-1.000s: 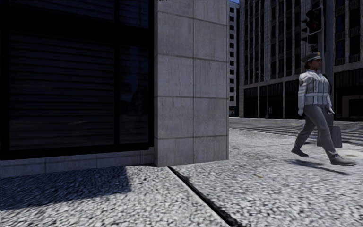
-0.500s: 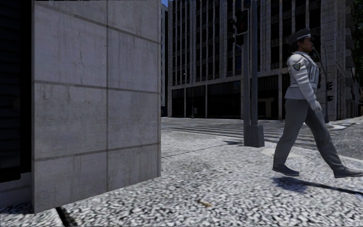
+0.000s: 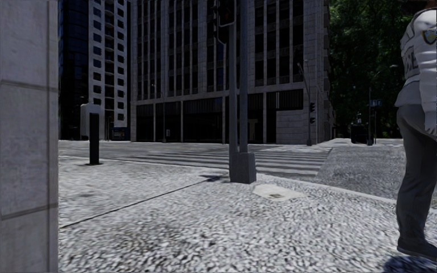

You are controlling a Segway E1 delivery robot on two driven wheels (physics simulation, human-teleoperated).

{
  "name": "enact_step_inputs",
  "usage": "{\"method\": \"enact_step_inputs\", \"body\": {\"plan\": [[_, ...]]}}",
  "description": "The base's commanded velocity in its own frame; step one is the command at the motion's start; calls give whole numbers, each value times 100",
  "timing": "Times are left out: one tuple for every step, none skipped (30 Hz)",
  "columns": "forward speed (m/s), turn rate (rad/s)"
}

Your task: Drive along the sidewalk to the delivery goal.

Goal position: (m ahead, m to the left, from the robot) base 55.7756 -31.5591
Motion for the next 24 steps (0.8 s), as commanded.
{"method": "enact_step_inputs", "body": {"plan": [[183, 0], [183, 0], [183, 0], [183, 0], [183, 0], [183, 0], [183, 0], [183, 0], [183, 0], [183, 0], [183, 0], [183, 0], [183, 0], [183, 33], [183, 52], [183, 99], [183, 99], [183, 120], [183, 120], [183, 120], [183, 120], [183, 120], [183, 120], [183, 120]]}}
